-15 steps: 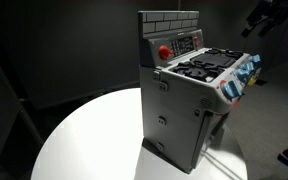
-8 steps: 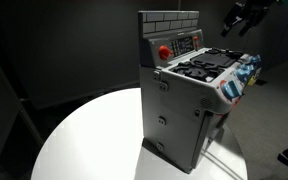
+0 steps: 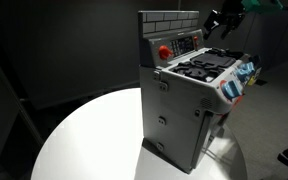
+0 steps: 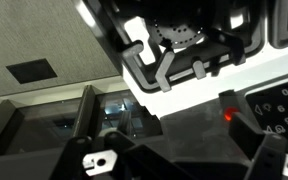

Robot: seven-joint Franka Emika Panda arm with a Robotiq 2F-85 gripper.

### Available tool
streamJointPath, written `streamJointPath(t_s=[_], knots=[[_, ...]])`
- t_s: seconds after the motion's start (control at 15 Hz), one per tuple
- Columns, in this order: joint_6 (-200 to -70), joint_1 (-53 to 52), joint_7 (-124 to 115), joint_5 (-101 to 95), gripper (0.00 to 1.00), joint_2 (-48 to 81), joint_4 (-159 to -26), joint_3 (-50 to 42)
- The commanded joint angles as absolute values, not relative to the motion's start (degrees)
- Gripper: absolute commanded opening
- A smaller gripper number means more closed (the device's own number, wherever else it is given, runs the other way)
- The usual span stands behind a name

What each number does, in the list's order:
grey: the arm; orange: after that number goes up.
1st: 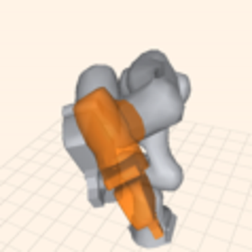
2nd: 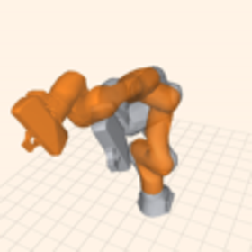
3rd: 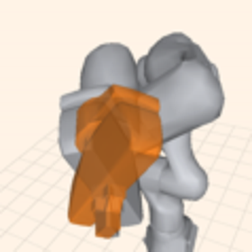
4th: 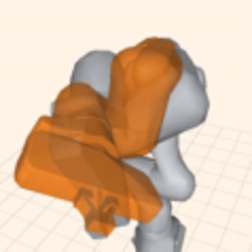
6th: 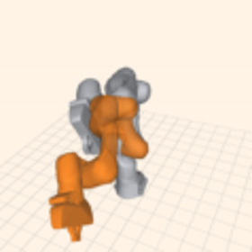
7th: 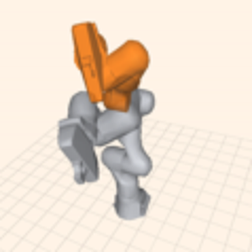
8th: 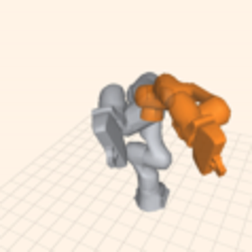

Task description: Press the orange button on the stove

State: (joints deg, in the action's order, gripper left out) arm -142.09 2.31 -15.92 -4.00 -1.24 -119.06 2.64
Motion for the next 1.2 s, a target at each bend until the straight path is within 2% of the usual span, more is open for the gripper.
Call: streamJointPath(t_s=[0.0,0.73,1.13], knots=[[-140.3,0.9,-16.7,-3.8,1.0,2.6,-113.4,2.2],[-137.7,-0.5,-17.2,-4.1,1.0,6.7,-108.2,1.5],[-135.9,-0.4,-15.7,-2.7,1.0,3.1,-111.1,1.4]])
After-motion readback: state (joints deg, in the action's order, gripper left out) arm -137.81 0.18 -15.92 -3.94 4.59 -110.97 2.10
